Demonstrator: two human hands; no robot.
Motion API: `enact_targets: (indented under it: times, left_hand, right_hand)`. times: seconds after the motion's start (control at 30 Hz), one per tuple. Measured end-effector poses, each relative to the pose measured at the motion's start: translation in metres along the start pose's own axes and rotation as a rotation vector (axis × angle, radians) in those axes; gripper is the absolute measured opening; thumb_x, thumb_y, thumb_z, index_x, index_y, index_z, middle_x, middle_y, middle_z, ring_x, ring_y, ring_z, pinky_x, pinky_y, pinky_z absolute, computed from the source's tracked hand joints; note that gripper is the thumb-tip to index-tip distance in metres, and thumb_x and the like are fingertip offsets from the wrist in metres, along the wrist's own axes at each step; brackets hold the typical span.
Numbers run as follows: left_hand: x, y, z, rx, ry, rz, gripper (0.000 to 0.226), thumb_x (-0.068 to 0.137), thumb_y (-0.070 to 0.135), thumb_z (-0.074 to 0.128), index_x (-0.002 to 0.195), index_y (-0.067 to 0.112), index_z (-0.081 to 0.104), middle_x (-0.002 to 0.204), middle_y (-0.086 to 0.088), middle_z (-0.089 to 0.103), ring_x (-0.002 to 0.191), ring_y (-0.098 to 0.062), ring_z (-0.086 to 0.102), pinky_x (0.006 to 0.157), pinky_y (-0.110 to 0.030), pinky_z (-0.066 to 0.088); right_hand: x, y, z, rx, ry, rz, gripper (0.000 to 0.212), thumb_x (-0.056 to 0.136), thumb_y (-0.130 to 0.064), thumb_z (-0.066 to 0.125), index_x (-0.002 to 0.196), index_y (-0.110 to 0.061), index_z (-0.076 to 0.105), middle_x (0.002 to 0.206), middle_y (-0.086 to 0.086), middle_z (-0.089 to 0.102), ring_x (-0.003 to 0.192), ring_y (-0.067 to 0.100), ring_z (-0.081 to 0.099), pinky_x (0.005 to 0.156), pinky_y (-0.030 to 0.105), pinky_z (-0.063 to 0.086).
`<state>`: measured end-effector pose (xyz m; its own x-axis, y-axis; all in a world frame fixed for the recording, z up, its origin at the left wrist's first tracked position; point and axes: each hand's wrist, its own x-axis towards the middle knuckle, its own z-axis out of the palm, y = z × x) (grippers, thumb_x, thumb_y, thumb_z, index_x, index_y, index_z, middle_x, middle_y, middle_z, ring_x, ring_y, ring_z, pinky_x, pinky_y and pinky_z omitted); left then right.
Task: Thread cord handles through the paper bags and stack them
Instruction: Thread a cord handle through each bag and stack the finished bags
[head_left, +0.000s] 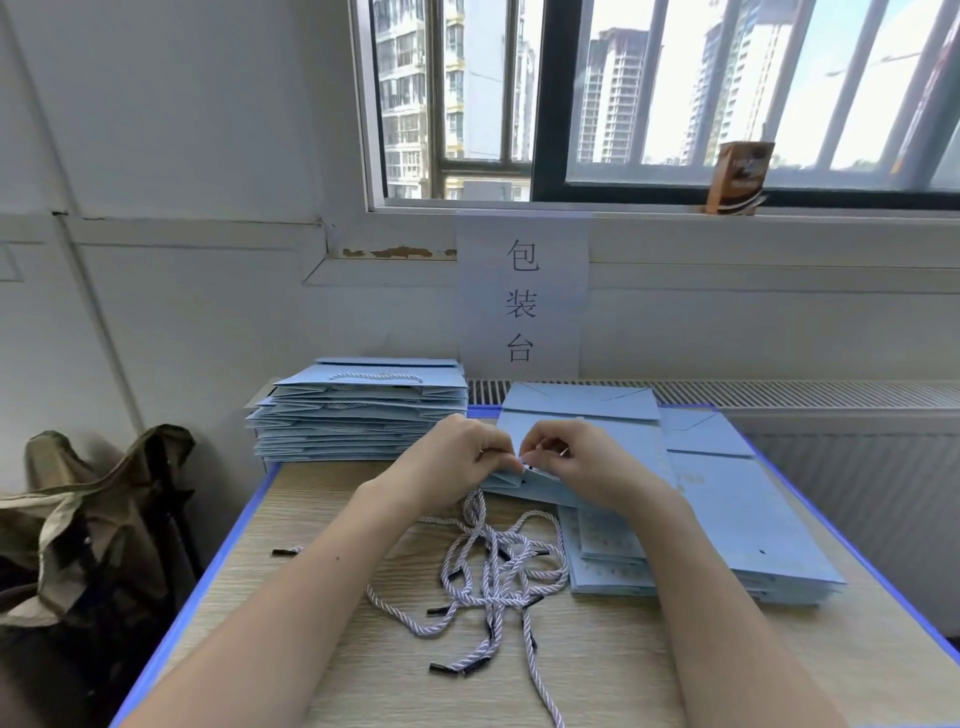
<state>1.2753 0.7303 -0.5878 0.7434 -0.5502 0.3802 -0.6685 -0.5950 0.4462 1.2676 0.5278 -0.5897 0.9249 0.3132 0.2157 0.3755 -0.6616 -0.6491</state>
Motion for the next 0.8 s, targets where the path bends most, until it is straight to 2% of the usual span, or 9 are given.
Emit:
enact_targets:
  times: [0.13, 0.33, 0.47, 0.57, 0.7, 0.8]
  left_hand:
    - [-0.0002, 0.0030, -0.0015, 0.014, 0.034, 0.003, 0.015, 0.095, 0.021, 0.066, 0.089, 0.013, 0.077, 0.062, 0.026, 0.057, 0.059, 0.008, 0.054, 0.060, -0.011, 0.036]
    - [-0.0019, 0.0022, -0.0009, 0.027, 0.060, -0.023, 0.017, 0.098, 0.016, 0.060, 0.091, 0.013, 0.074, 0.078, 0.018, 0.071, 0.067, 0.008, 0.061, 0.064, -0.012, 0.043]
    - [-0.0022, 0.0054, -0.0013, 0.042, 0.060, -0.028, 0.018, 0.099, 0.014, 0.058, 0.091, 0.007, 0.073, 0.068, 0.026, 0.059, 0.063, 0.013, 0.056, 0.060, -0.006, 0.036]
    - [-0.0024, 0.0066, -0.0018, 0.064, 0.079, -0.022, 0.019, 0.099, 0.019, 0.060, 0.089, 0.008, 0.073, 0.065, 0.015, 0.060, 0.059, 0.008, 0.053, 0.056, -0.010, 0.034]
    - [-0.0032, 0.0050, 0.0002, 0.087, 0.058, -0.034, 0.018, 0.099, 0.016, 0.058, 0.089, 0.010, 0.071, 0.067, 0.022, 0.058, 0.061, 0.007, 0.055, 0.062, -0.018, 0.041]
    - [-0.0030, 0.0042, 0.0006, 0.106, 0.064, -0.034, 0.019, 0.099, 0.021, 0.058, 0.089, 0.012, 0.071, 0.070, 0.009, 0.065, 0.064, -0.003, 0.058, 0.063, -0.026, 0.048]
  right_hand:
    - [0.0000, -0.0035, -0.0024, 0.105, 0.049, 0.022, 0.006, 0.092, -0.022, 0.072, 0.086, -0.023, 0.071, 0.071, -0.009, 0.064, 0.062, 0.005, 0.053, 0.064, 0.022, 0.043]
    - [0.0003, -0.0054, 0.0019, 0.132, 0.148, 0.066, 0.010, 0.085, -0.021, 0.078, 0.082, -0.020, 0.069, 0.069, -0.003, 0.069, 0.050, -0.001, 0.048, 0.052, 0.015, 0.038]
    - [-0.0007, -0.0077, -0.0002, 0.165, 0.124, 0.084, 0.010, 0.089, -0.024, 0.076, 0.084, -0.019, 0.068, 0.063, -0.007, 0.068, 0.045, -0.001, 0.044, 0.051, 0.016, 0.037]
    - [-0.0006, -0.0075, -0.0015, 0.206, 0.121, 0.090, 0.012, 0.090, -0.024, 0.074, 0.084, -0.018, 0.066, 0.056, -0.012, 0.065, 0.043, 0.000, 0.041, 0.052, 0.020, 0.036]
    - [-0.0002, -0.0076, 0.0013, 0.135, 0.096, 0.093, 0.010, 0.089, -0.025, 0.074, 0.085, -0.018, 0.068, 0.063, -0.004, 0.068, 0.046, 0.001, 0.042, 0.053, 0.021, 0.038]
    - [0.0001, -0.0075, 0.0008, 0.123, 0.069, 0.081, 0.009, 0.091, -0.025, 0.072, 0.084, -0.021, 0.069, 0.065, -0.004, 0.067, 0.053, 0.006, 0.044, 0.056, 0.023, 0.039]
